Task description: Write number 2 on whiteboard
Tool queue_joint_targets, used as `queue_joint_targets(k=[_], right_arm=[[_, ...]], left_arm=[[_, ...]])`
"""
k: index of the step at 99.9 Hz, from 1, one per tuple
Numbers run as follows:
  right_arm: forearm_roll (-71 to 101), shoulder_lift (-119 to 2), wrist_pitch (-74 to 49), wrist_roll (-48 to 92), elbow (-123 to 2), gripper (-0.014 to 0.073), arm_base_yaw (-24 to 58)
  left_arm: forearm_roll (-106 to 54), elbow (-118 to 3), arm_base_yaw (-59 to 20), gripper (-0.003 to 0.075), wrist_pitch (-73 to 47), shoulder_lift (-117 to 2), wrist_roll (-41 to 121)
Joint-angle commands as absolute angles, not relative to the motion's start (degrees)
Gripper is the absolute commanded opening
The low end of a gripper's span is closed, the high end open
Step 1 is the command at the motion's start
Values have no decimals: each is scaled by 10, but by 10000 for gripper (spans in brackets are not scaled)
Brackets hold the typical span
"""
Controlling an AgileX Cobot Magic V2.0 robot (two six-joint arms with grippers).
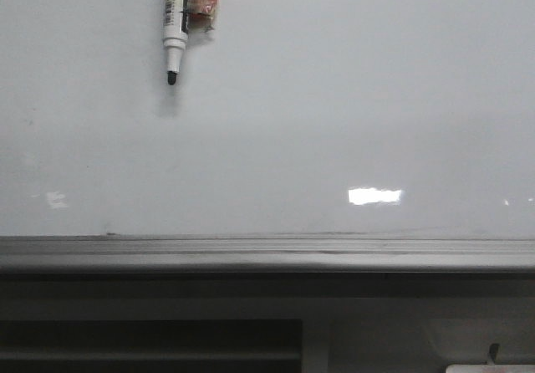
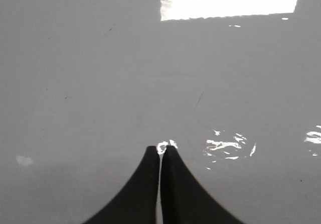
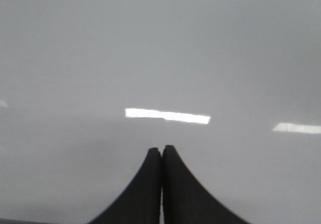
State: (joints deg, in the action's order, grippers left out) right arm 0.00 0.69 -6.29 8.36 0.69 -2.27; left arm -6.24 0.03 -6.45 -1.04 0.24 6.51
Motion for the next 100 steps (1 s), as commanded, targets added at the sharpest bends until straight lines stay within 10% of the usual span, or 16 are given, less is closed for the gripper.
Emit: queue_joint_targets(k=[1,100], right_arm=[[-9,15,-19,85,21,-47,-26],[-7,15,19,85,21,-47,-26]], left_arm=[[-68,7,-68,-20,30,18,60],[-79,7,-68,-20,30,18,60]])
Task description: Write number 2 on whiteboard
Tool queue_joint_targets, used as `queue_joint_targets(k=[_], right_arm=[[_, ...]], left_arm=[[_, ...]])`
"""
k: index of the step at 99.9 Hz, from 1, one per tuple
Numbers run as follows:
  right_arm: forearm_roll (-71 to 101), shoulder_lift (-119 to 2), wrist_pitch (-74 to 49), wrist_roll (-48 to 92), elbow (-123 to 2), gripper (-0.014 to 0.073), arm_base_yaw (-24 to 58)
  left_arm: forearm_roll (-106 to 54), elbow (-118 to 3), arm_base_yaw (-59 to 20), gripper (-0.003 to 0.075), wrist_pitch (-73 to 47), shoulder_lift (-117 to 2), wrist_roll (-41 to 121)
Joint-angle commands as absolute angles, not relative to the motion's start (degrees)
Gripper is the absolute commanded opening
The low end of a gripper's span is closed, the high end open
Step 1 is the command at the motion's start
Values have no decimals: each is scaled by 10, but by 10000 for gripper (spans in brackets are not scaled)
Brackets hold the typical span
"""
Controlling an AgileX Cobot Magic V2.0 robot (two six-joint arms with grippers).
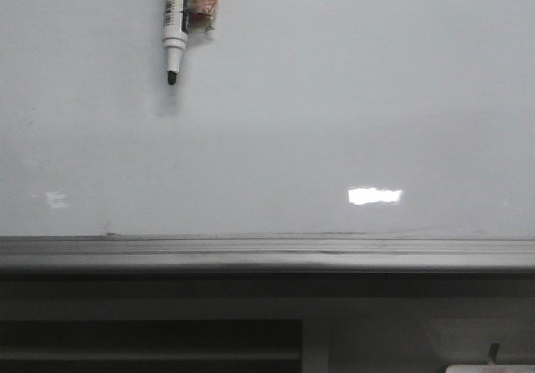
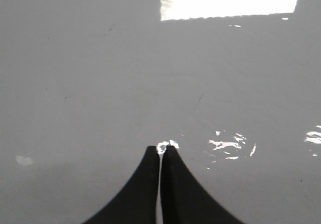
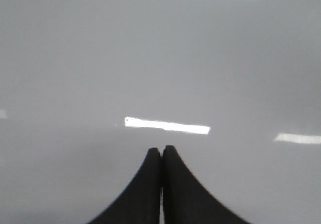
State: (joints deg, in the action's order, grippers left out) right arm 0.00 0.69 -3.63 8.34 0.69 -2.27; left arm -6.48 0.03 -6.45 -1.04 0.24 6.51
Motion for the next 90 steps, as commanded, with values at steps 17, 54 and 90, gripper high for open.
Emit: queue_joint_targets(k=[17,54,90], right_arm=[[83,15,28,85,21,-47,-26],[390,15,29,85,10,-47,-26],[323,-111,-213,160,-161,-47,-20]], left_arm=[[-139,7,-68,-20,30,18,60],[-443,-2,-68,-20,37,18,60],[-308,-174,-68,-20,-195,-67,108]])
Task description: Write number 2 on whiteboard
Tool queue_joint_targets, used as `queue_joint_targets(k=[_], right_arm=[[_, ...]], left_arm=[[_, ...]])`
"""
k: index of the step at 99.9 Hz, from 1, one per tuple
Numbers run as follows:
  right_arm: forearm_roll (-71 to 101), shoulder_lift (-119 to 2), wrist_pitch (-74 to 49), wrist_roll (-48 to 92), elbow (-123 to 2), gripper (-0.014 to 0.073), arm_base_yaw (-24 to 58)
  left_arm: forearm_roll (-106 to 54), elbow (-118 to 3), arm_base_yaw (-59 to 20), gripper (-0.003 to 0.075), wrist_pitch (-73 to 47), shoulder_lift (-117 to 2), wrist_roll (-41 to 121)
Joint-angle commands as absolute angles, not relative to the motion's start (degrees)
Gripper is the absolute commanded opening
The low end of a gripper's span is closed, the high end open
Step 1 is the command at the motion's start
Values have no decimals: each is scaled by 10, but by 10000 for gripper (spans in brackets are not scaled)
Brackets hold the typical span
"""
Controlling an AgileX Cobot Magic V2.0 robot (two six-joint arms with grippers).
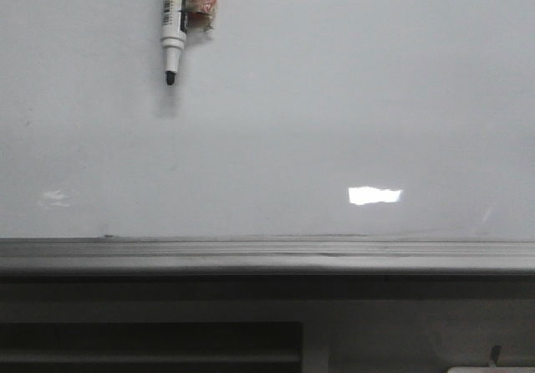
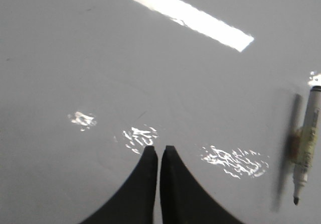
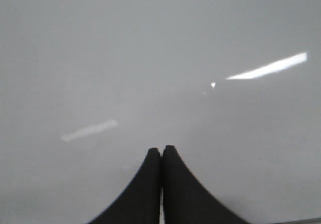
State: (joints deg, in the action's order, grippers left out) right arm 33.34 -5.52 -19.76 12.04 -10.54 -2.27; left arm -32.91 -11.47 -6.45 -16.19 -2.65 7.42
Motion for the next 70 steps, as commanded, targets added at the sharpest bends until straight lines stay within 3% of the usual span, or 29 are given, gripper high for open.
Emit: queue_joint_targets(k=[1,22,29,37,49,56,70], right_arm=[[323,-115,-215,162,-164,-47,-19],[323,-201,-221,169,-223,-43,41],[327,-219,-219,169,-228,-4,60],[336,-229,-213,169,-228,131,75],[336,-230,-204,169,-228,400,90],[336,-230,-200,169,-228,442,90],[336,-230,-200,169,-228,421,90]], left_arm=[[-308,-182,-70,-20,-198,-73,121],[-316,-246,-161,-19,-200,-147,172],[-325,-254,-192,0,-193,-173,172],[-359,-256,-230,93,-165,-204,172],[-391,-257,-278,326,-101,-253,172],[-396,-257,-308,414,-62,-283,172],[-393,-261,-381,418,16,-349,172]])
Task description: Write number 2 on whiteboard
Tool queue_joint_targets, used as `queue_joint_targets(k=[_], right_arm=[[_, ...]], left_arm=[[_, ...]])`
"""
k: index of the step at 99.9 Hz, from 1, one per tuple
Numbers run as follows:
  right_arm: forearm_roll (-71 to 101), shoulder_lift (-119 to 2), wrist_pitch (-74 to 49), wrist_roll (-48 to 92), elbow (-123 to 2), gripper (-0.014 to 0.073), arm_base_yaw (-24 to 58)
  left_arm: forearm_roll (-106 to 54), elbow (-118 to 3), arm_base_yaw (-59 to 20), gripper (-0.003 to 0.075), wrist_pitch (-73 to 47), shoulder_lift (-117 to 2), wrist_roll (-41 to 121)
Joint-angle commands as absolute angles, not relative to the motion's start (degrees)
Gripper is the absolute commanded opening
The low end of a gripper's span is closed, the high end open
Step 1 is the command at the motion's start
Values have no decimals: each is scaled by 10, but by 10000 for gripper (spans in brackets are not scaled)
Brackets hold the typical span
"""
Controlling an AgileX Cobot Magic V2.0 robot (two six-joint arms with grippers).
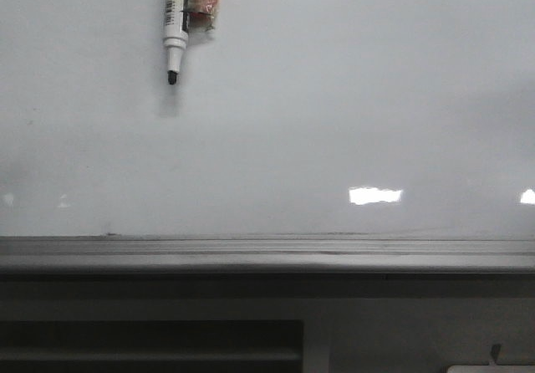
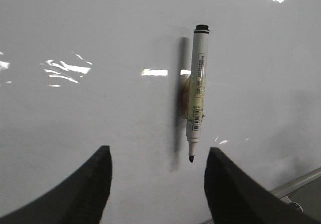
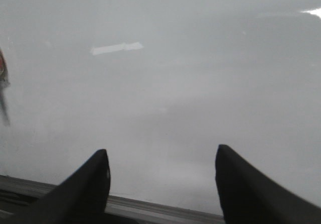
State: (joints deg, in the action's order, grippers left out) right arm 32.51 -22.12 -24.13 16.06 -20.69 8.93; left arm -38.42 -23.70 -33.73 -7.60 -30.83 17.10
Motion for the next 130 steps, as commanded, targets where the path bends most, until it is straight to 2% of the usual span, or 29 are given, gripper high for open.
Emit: queue_joint_targets(k=[1,24,45,70,90,115,130], right_arm=[[336,-230,-200,169,-228,419,90],[336,-230,-200,169,-228,414,90],[336,-230,-204,169,-228,414,90],[336,-230,-209,169,-228,414,90],[336,-230,-212,169,-228,414,90],[336,-230,-214,169,-228,414,90],[337,-230,-226,169,-228,414,90]], left_arm=[[-393,-261,-385,418,21,-356,172],[-359,-297,-491,418,164,-489,172],[-353,-354,-495,418,178,-603,172],[-335,-395,-495,405,176,-663,172],[-335,-397,-495,258,177,-667,172],[-335,-397,-495,-15,175,-667,172],[-323,-397,-495,-20,165,-663,176]])
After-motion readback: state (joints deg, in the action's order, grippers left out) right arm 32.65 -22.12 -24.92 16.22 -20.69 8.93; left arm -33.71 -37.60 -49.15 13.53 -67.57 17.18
